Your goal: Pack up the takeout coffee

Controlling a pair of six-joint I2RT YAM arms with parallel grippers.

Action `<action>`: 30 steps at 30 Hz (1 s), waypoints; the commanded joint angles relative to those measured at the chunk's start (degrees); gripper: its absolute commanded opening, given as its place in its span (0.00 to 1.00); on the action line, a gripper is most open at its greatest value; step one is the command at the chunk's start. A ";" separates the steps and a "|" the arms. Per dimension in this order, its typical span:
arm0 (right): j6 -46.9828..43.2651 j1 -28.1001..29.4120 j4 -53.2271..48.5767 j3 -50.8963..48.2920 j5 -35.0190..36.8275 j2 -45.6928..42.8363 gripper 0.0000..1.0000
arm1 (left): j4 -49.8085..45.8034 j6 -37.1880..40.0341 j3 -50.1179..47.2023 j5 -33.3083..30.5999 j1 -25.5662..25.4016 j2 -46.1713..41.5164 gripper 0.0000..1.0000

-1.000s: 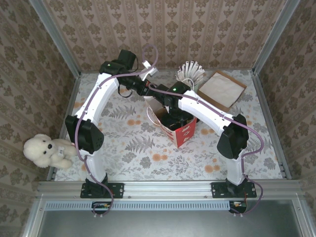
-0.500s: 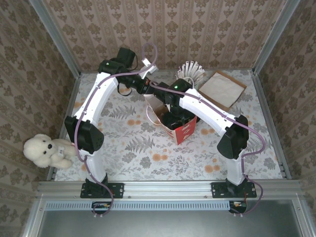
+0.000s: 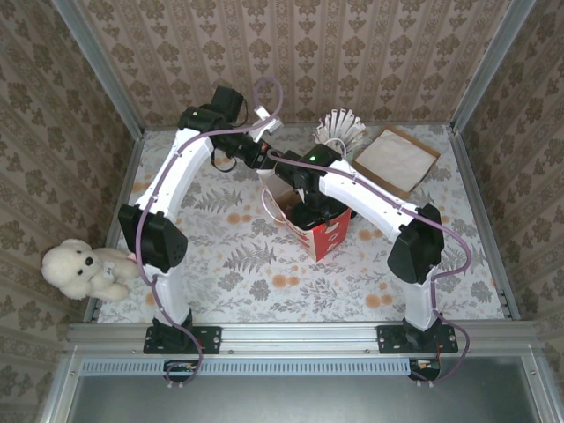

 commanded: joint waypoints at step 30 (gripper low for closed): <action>0.27 -0.79 3.84 -3.38 0.49 -1.36 0.69 | -1.28 -0.76 1.78 0.33 -0.01 0.91 0.00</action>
